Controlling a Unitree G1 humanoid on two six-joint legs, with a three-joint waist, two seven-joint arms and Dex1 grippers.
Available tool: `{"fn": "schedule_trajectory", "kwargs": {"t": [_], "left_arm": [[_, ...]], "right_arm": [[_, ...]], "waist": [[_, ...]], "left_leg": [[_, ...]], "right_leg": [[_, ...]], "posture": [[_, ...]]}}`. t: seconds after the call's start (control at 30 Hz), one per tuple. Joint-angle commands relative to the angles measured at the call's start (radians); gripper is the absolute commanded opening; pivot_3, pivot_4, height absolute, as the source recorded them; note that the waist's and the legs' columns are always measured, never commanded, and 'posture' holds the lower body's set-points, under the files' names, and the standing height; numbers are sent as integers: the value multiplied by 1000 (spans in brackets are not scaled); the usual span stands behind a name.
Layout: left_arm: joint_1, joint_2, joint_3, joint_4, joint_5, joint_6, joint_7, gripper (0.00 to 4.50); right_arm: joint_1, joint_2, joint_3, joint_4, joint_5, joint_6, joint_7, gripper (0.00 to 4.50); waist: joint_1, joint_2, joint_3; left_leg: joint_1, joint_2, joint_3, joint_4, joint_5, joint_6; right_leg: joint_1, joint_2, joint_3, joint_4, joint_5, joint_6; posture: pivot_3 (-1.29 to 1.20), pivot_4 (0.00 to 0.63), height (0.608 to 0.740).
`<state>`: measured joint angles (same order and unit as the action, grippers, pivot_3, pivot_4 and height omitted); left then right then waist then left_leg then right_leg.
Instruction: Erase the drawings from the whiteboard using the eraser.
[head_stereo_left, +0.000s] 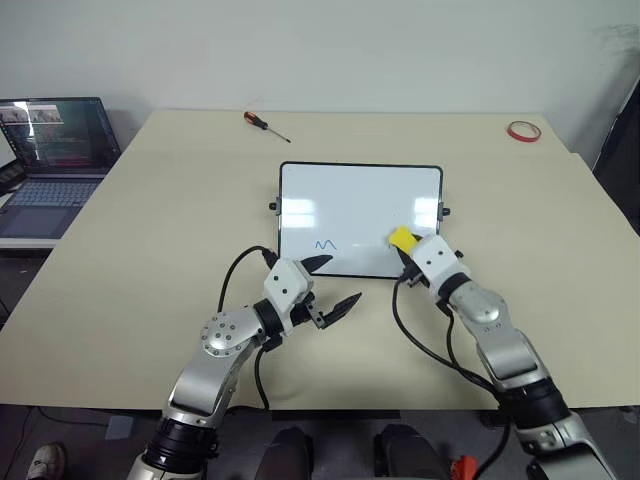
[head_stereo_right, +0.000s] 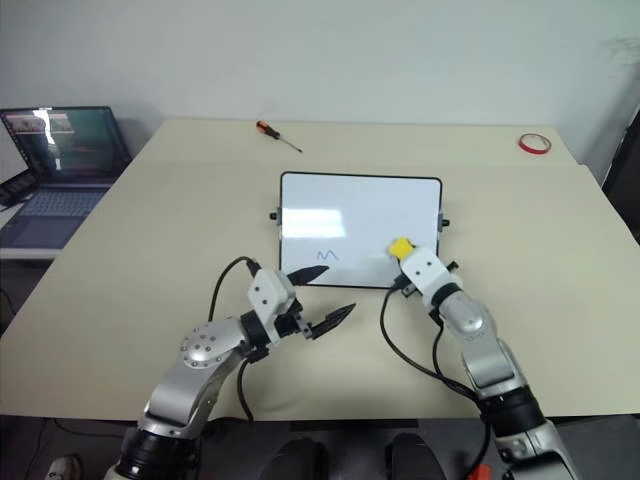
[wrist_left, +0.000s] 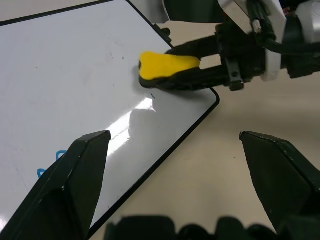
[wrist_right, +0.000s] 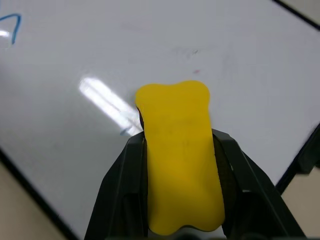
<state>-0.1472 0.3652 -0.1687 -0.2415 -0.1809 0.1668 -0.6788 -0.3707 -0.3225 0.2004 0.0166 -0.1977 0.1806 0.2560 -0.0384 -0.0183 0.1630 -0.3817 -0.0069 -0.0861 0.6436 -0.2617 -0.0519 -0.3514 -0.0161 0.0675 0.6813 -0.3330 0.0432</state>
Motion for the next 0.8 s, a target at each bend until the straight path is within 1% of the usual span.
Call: {"fn": "schedule_trajectory", "kwargs": {"t": [0.03, 0.13, 0.27, 0.43, 0.53, 0.67, 0.8], "left_arm": [[-13, -5, 2, -14, 0, -16, 7, 4500], [-14, -5, 2, -14, 1, -16, 9, 4500], [-10, -1, 6, -17, -1, -15, 11, 4500], [-12, 1, 8, -18, -4, -12, 14, 4500], [-16, 0, 7, -15, -5, -12, 13, 4500], [-25, -5, -1, -12, -9, -9, 6, 4500], [-28, -4, 1, -9, -10, -9, 1, 4500]], "right_arm": [[-29, 20, -8, 27, -20, -17, -27, 1310], [-18, 28, -1, 25, -24, -25, -16, 1310], [42, 4, 12, -13, -22, -10, 29, 1310], [170, -77, -29, -101, -9, 33, 93, 1310], [207, -101, -56, -130, -5, 61, 98, 1310], [215, -99, -66, -147, -10, 74, 86, 1310], [205, -73, -63, -178, -4, 78, 69, 1310]], "waist": [[0, 0, 0], [-1, 0, 0], [2, 0, 0], [7, 0, 0], [8, 0, 0], [7, 0, 0], [7, 0, 0]], "left_leg": [[0, 0, 0, 0, 0, 0], [0, 0, 1, 0, 0, 0], [0, 0, 0, -1, 0, 0], [0, 0, 0, -1, 0, 0], [0, 0, 0, 0, 0, 0], [0, 0, 0, 0, 0, 0], [0, 0, 0, 0, 0, 0]], "right_leg": [[0, 0, 0, 0, 0, 0], [0, 0, 0, 0, 0, 0], [0, 0, 0, 0, 0, 0], [0, 0, 1, -1, 0, 0], [1, 0, 0, -1, 0, 0], [1, 0, 0, -1, 0, 0], [1, 0, 1, -1, 0, 0]], "posture": [[0, 150, 740], [0, 150, 740], [0, 150, 740], [0, 150, 740], [0, 150, 740], [0, 150, 740], [0, 150, 740]]}}
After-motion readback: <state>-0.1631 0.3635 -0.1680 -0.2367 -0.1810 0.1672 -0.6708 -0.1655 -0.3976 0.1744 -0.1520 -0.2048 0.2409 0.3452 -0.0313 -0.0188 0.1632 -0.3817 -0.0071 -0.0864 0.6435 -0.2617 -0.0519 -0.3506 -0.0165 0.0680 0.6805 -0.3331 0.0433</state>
